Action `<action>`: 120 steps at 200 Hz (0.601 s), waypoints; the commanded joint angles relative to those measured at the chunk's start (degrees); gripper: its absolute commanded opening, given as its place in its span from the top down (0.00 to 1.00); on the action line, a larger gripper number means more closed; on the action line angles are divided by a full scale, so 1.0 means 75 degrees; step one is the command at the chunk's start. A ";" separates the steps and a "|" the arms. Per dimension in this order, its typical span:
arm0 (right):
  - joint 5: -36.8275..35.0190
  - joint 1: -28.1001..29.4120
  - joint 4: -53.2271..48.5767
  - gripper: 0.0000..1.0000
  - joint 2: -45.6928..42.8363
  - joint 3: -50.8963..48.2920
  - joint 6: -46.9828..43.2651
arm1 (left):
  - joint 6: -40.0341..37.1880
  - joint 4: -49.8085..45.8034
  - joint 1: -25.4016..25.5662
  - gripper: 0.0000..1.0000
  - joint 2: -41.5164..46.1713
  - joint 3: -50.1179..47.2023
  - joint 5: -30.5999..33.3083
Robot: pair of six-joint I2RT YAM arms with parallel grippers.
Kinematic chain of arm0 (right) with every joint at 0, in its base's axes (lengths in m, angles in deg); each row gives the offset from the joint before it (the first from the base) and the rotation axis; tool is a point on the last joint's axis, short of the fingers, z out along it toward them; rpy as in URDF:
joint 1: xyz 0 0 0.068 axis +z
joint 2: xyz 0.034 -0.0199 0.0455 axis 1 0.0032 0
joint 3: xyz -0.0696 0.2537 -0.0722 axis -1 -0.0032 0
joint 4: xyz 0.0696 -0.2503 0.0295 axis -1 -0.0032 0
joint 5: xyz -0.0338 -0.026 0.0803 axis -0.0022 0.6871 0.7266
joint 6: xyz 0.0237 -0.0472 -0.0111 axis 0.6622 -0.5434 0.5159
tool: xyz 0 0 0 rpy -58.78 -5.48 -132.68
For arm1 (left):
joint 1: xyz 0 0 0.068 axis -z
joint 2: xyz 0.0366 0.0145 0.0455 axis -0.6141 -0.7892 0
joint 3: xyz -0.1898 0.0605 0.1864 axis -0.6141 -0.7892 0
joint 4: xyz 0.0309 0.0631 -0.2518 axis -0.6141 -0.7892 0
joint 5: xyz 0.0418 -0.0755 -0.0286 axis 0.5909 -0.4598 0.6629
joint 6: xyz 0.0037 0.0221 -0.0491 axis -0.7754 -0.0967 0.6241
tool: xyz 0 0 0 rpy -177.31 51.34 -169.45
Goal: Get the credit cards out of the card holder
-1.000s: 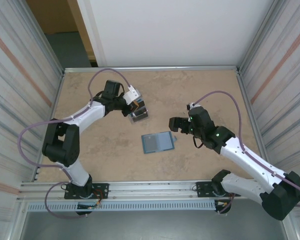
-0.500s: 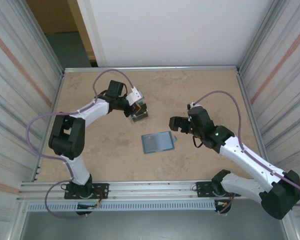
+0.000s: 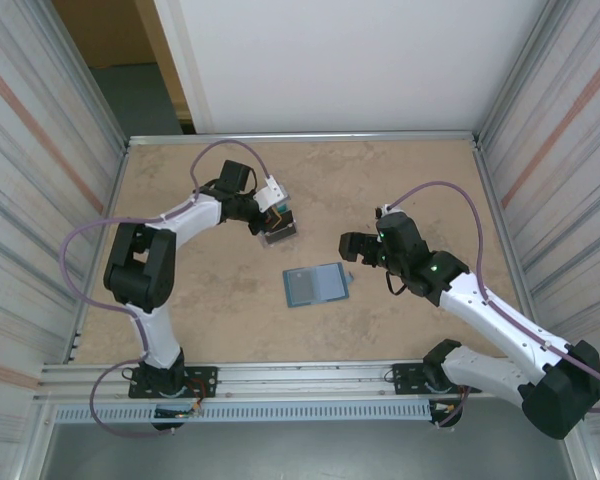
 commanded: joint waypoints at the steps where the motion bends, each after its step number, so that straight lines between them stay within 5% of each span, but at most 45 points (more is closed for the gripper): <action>1: -0.0014 -0.0043 -0.0031 0.01 -0.0071 0.0075 0.0190 | -0.0249 -0.0465 -0.0009 0.95 -0.0132 0.0295 0.0106; 29: 0.0047 -0.0048 -0.0017 0.01 -0.0063 0.0075 0.0180 | -0.0250 -0.0768 -0.0008 0.76 -0.0171 0.0434 0.0274; 91: 0.0201 -0.0044 -0.0088 0.01 -0.0066 0.0080 0.0189 | 0.0004 -0.0819 0.0061 0.72 0.0378 0.0425 0.0175; 120: 0.0206 -0.0031 -0.0256 0.01 -0.0050 0.0116 0.0201 | 0.0313 -0.0758 0.0216 0.59 0.1037 0.0200 0.0201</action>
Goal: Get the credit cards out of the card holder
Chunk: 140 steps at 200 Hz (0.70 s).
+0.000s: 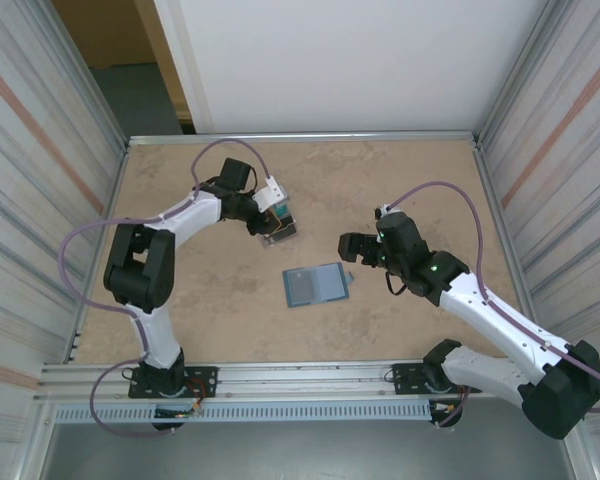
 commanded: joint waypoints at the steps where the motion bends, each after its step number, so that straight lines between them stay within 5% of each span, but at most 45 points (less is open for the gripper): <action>1: 0.0034 -0.0031 -0.0254 0.01 -0.0051 0.0113 0.0199 | 0.0308 -0.0037 0.0174 0.58 0.0906 -0.0064 -0.0026; 18: 0.0000 -0.0008 -0.0365 0.01 -0.0046 0.0136 0.0181 | 0.0582 0.0287 0.0259 0.50 0.1462 -0.0472 0.0052; 70: -0.0069 0.0159 -0.0527 0.10 0.0168 0.0139 -0.0010 | 0.2285 0.1970 0.0323 0.02 0.3506 -0.2328 0.1023; 140: -0.1015 0.1317 -0.1424 0.27 0.1482 0.1071 -0.0244 | 0.4792 0.2789 0.0324 0.01 0.5608 -0.4358 0.2931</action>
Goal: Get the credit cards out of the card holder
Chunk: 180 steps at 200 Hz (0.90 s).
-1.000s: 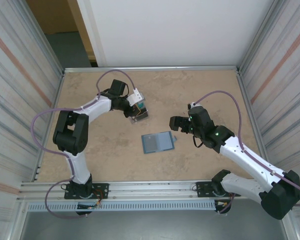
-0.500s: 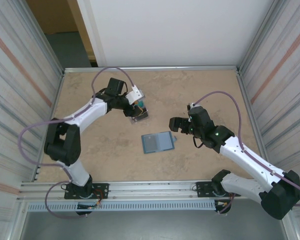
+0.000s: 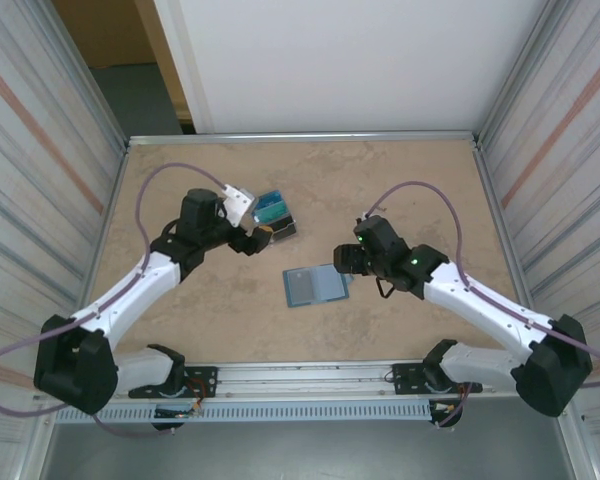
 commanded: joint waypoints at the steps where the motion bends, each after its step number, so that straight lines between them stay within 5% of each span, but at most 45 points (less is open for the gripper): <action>1: -0.0572 0.0405 -0.0509 0.27 0.0393 0.0509 -0.0172 | 0.1266 0.0471 0.0015 0.01 0.0655 -0.0477 0.0958; 90: 0.0242 0.1056 -0.0733 0.45 0.2350 0.1380 -0.0356 | 0.3643 0.0604 0.0003 0.01 0.2569 -0.2303 0.2000; 180: 0.0748 0.1814 -0.0799 0.61 0.4192 0.2327 -0.0648 | 0.4807 0.0596 0.0013 0.01 0.3618 -0.3548 0.2637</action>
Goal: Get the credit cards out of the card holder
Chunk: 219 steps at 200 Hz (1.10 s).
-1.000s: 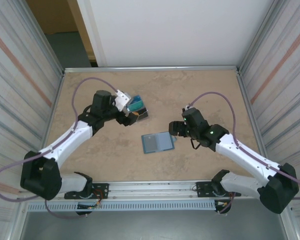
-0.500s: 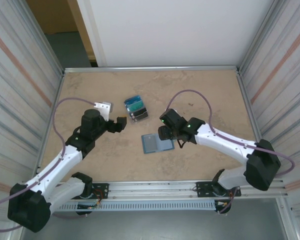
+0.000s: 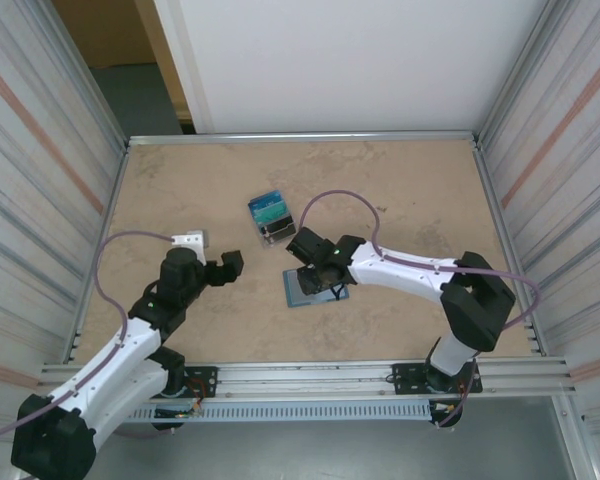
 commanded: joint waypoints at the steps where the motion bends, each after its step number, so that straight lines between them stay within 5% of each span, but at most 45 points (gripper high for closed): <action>1: 0.0242 0.0177 -0.0123 0.61 0.0441 0.0382 -0.0205 | 0.0357 0.0105 0.0011 0.01 0.0229 -0.0089 0.0396; 151: 0.0796 0.0265 0.0219 0.44 0.1547 0.0727 -0.0063 | 0.0206 0.0179 0.0003 0.01 -0.0495 0.0015 0.0296; 219: 0.0540 0.0219 -0.0008 0.46 0.1838 0.0622 0.0098 | 0.0156 0.0167 0.0000 0.01 -0.0634 0.0121 0.0190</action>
